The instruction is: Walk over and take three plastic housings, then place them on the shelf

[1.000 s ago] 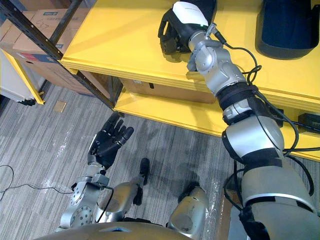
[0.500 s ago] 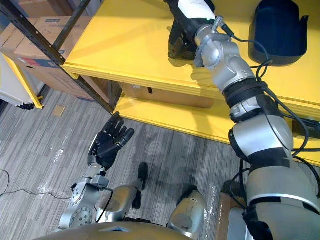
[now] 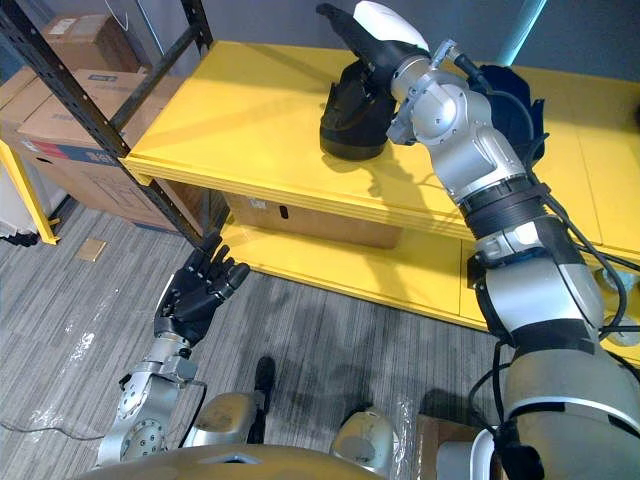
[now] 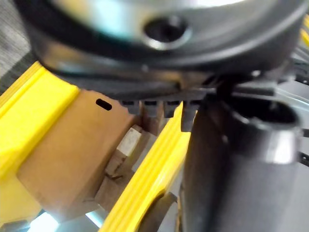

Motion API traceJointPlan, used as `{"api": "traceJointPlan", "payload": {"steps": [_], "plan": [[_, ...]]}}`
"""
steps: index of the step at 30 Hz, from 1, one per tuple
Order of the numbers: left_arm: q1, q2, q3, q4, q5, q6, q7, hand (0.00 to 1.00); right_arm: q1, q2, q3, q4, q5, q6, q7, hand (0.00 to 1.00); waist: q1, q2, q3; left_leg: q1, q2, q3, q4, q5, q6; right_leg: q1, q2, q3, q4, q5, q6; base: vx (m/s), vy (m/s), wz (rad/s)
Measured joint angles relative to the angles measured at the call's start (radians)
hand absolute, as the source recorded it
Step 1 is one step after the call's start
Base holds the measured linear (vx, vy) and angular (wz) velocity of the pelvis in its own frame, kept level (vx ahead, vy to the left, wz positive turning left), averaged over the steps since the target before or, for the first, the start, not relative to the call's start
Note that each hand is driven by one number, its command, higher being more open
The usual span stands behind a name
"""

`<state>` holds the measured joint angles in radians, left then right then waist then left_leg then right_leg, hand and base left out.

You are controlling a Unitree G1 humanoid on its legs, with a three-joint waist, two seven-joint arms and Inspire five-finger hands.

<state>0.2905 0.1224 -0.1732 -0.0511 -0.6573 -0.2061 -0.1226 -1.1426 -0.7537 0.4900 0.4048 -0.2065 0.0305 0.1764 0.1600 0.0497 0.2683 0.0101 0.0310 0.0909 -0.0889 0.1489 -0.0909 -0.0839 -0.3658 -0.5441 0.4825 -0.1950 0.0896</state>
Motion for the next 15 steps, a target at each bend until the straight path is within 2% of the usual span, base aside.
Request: {"api": "traceJointPlan", "payload": {"steps": [3, 9, 11, 15], "plan": [[0.0, 0.001, 0.024, -0.011, 0.0, 0.0, -0.011, 1.0, 0.02, 0.0, -0.033, -0.06, 0.006, -0.028, -0.057, 1.0, 0.002, -0.004, -0.018, 0.0, 0.014, 0.008, 0.0, 0.0, 0.001, 0.015, 0.027, -0.002, -0.046, 0.026, -0.002, 0.01, 0.012, -0.08], [0.019, 0.007, 0.106, -0.113, 0.0, -0.012, -0.008, 1.0, 0.175, -0.033, -0.222, -0.219, 0.005, -0.096, -0.24, 1.0, -0.008, -0.013, -0.069, -0.001, 0.032, 0.038, 0.003, -0.005, 0.018, 0.05, 0.08, 0.008, -0.177, 0.102, 0.004, 0.02, 0.021, -0.13], [0.019, 0.012, 0.132, -0.127, 0.0, -0.015, -0.005, 1.0, 0.225, -0.039, -0.28, -0.255, 0.006, -0.105, -0.273, 1.0, -0.013, -0.014, -0.082, 0.0, 0.034, 0.049, 0.003, -0.008, 0.023, 0.055, 0.09, 0.018, -0.207, 0.122, 0.005, 0.02, 0.034, -0.19], [0.026, 0.014, 0.201, -0.17, 0.0, -0.02, 0.026, 1.0, 0.476, -0.008, -0.505, -0.4, 0.073, -0.116, -0.315, 1.0, -0.033, -0.023, -0.108, 0.014, 0.034, 0.101, 0.003, -0.023, 0.032, 0.07, 0.11, 0.062, -0.276, 0.169, 0.012, 0.01, 0.031, -0.33]]}}
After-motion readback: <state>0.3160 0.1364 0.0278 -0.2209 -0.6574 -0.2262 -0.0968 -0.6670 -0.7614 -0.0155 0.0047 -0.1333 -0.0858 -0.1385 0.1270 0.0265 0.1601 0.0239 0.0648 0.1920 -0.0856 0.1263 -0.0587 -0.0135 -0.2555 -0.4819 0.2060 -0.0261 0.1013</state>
